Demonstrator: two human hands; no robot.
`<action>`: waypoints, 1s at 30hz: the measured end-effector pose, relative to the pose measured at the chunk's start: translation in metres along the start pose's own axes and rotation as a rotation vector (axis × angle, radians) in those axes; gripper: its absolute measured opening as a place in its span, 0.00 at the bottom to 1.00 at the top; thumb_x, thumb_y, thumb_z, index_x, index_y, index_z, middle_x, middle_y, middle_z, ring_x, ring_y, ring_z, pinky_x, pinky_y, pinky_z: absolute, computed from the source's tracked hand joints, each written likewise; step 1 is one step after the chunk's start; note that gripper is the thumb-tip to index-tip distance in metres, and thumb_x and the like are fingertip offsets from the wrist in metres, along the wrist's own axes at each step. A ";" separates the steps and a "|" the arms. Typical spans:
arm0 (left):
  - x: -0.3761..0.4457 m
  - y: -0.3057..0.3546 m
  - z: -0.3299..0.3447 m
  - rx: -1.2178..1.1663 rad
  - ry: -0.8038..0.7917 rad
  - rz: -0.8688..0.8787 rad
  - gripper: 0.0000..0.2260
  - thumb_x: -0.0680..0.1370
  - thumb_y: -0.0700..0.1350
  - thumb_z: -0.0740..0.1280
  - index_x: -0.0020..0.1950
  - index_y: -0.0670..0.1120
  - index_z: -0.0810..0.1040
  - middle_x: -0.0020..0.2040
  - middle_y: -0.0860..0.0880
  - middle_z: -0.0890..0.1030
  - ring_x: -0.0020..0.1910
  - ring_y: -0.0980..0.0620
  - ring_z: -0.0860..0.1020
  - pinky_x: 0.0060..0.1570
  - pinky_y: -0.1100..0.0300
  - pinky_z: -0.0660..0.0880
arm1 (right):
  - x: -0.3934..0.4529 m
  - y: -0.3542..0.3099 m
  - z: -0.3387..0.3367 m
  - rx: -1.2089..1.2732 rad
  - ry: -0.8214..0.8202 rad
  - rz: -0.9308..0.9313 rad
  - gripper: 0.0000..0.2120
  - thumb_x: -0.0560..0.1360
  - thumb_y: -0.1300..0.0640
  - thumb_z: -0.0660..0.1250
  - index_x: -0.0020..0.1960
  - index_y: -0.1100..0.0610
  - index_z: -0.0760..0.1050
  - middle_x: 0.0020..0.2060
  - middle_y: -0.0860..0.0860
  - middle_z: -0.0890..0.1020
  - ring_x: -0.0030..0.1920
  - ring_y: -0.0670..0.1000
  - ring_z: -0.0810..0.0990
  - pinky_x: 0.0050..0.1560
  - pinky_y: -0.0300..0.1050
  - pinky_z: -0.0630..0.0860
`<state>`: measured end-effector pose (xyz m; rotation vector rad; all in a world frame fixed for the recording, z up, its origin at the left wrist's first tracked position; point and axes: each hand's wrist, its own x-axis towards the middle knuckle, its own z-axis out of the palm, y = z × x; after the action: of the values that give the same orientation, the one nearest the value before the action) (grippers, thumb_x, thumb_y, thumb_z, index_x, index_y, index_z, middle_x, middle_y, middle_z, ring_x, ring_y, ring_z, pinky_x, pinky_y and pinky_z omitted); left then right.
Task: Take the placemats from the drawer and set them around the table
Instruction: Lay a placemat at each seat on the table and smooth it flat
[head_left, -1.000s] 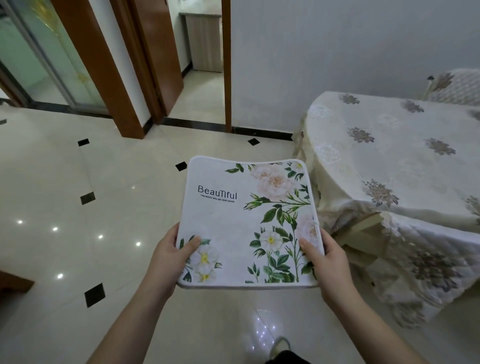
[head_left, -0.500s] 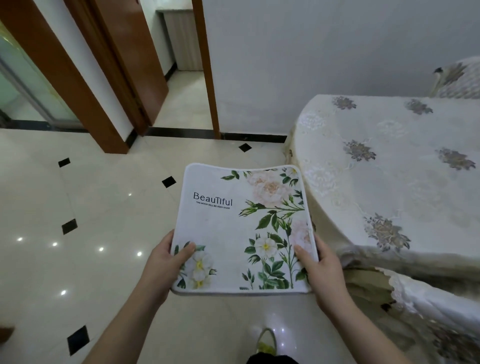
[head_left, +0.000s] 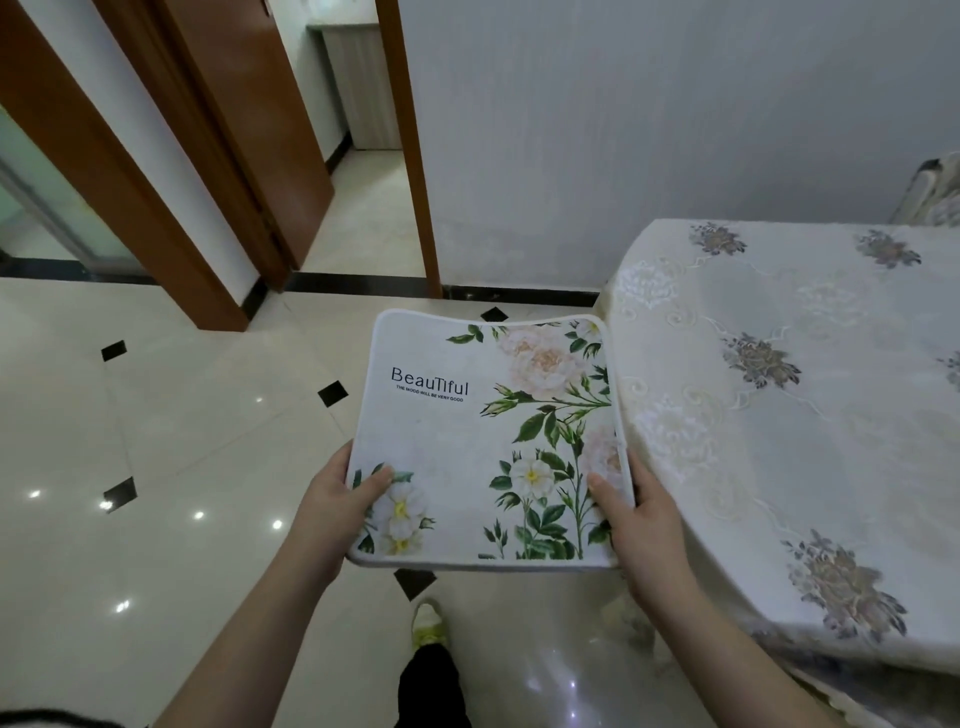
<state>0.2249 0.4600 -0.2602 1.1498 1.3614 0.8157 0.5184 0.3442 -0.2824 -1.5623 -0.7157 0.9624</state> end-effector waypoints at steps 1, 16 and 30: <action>0.015 0.003 -0.001 0.003 -0.008 0.006 0.13 0.79 0.41 0.70 0.62 0.52 0.78 0.51 0.49 0.86 0.48 0.46 0.86 0.48 0.46 0.82 | 0.011 -0.002 0.006 0.012 0.001 0.001 0.17 0.76 0.49 0.68 0.64 0.37 0.75 0.53 0.43 0.85 0.50 0.49 0.86 0.52 0.56 0.82; 0.236 0.075 0.011 0.085 -0.278 0.013 0.12 0.80 0.41 0.68 0.62 0.53 0.77 0.55 0.49 0.85 0.51 0.49 0.85 0.54 0.45 0.81 | 0.145 -0.042 0.082 0.006 0.279 0.025 0.16 0.79 0.56 0.67 0.64 0.43 0.75 0.47 0.38 0.86 0.43 0.43 0.86 0.35 0.34 0.80; 0.359 0.135 0.177 0.233 -0.555 0.032 0.14 0.80 0.43 0.69 0.65 0.52 0.76 0.55 0.48 0.85 0.51 0.46 0.85 0.52 0.41 0.81 | 0.243 -0.035 0.005 0.155 0.613 0.093 0.19 0.78 0.54 0.69 0.68 0.44 0.74 0.57 0.43 0.84 0.54 0.49 0.84 0.55 0.56 0.81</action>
<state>0.4561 0.8133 -0.2680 1.4499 0.9863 0.3200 0.6337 0.5610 -0.2977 -1.6414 -0.1355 0.5360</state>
